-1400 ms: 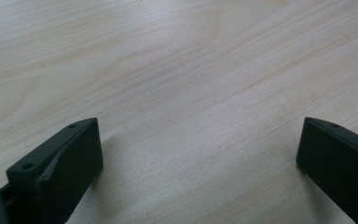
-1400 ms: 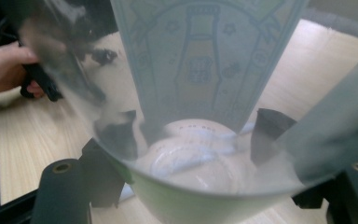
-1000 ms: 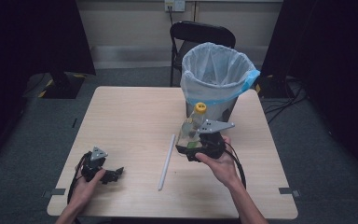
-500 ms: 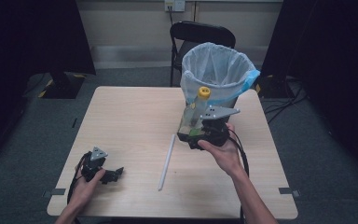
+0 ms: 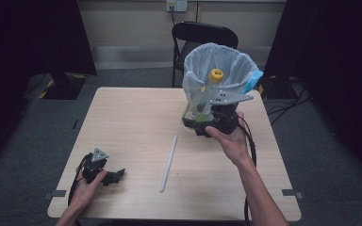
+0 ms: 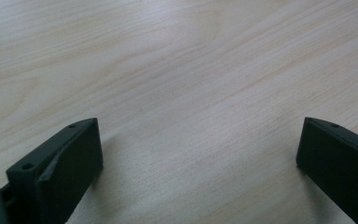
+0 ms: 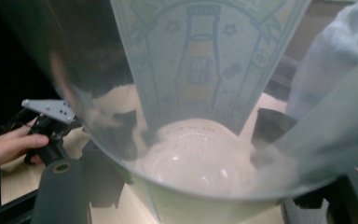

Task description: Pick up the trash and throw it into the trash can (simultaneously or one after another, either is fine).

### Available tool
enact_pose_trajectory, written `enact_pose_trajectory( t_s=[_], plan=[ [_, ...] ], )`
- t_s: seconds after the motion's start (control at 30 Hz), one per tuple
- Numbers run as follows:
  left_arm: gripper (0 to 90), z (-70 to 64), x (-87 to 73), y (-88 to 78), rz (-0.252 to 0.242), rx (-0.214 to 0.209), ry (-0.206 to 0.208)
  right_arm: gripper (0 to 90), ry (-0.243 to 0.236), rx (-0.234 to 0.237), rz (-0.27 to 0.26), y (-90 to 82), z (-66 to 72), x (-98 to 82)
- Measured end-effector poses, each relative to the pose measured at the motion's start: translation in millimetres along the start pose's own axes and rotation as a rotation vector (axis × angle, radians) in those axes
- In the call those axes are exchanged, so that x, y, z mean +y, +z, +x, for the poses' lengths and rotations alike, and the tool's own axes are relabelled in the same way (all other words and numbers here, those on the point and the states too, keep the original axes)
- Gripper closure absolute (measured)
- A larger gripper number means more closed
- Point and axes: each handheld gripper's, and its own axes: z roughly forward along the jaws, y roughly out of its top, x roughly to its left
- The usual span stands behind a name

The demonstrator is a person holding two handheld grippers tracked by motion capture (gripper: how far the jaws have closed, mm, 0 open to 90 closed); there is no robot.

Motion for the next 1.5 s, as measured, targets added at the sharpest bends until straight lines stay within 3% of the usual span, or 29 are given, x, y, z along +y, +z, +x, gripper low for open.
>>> enact_pose_trajectory(
  t_s=[0.47,0.83,1.17,1.3,1.5],
  plan=[
    [0.0,0.1,-0.1,-0.1,-0.001,0.0,0.0,27.8,0.005,-0.046,-0.074,-9.6,-16.4,30.5],
    [0.0,0.1,-0.2,-0.1,-0.002,-0.001,0.0,27.8,0.014,-0.086,-0.101,-11.1,-30.9,51.9],
    [0.0,-0.2,-0.3,0.0,-0.004,-0.002,-0.004,27.8,0.035,-0.155,-0.129,-14.5,-57.6,69.3],
    [0.0,-0.1,-0.4,0.0,-0.004,-0.002,-0.003,27.8,0.022,-0.182,-0.122,-15.4,-65.8,76.1],
    [0.0,-0.1,-0.4,0.1,-0.005,-0.003,-0.004,27.8,0.041,-0.215,-0.115,-14.7,-78.0,82.2]
  ],
)
